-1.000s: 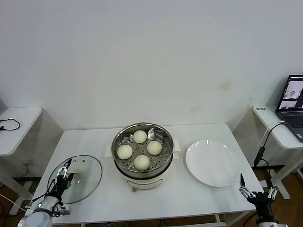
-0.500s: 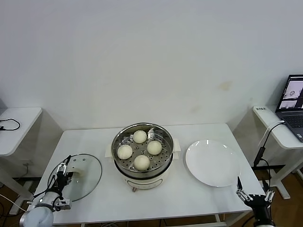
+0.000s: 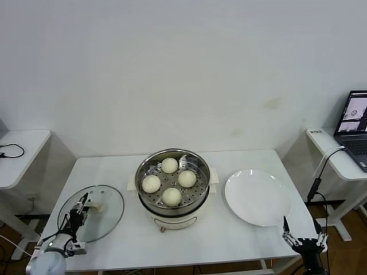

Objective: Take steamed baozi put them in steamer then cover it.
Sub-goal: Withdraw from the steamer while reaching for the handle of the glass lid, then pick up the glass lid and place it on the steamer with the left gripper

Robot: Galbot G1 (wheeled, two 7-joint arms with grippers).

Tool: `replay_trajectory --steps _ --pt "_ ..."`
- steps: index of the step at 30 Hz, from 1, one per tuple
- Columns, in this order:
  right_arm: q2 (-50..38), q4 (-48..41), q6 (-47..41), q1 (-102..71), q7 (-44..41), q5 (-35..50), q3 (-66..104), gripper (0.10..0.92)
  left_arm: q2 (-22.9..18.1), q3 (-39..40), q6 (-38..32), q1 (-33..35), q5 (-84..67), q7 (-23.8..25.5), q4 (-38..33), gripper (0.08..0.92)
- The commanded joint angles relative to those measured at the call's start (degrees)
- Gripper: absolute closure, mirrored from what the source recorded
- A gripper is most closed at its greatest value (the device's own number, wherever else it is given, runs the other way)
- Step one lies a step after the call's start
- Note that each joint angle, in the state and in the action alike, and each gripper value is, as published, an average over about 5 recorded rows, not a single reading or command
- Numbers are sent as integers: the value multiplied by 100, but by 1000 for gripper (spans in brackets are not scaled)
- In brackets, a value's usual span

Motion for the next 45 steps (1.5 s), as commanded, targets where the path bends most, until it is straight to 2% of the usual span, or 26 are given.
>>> replay_trajectory --steps 1,8,11,17,22,31,36,40,45 --pt "-3 56 3 -25 -3 -5 -11 203 -15 -12 -84 -2 -99 -131 48 614" --pt "-5 116 18 -63 -11 -17 -36 203 -34 -132 -170 166 -266 -499 -180 819" --pt "-15 133 20 -61 -15 -21 -49 202 -73 -245 -97 338 -323 -614 -491 868" --pt "-62 151 -4 -55 -31 -22 -65 203 -263 -647 607 823 -294 -351 -1521 873" --pt "-211 157 -32 -99 -62 -34 -56 203 -294 -890 1329 1233 -341 308 -2586 873" --pt "-345 46 -33 23 -86 -109 -156 203 -167 -1160 1905 1600 -1036 1346 -4223 873" --pt "-331 -89 58 104 -48 -496 -195 203 106 -669 2387 1497 -1831 1570 -5092 873" --pt "-270 -170 110 158 -7 -834 -278 203 459 39 2633 1219 -1917 1480 -5195 873" --pt "-149 -226 117 221 31 -1142 -447 203 804 948 2884 489 -1930 1422 -5019 873"
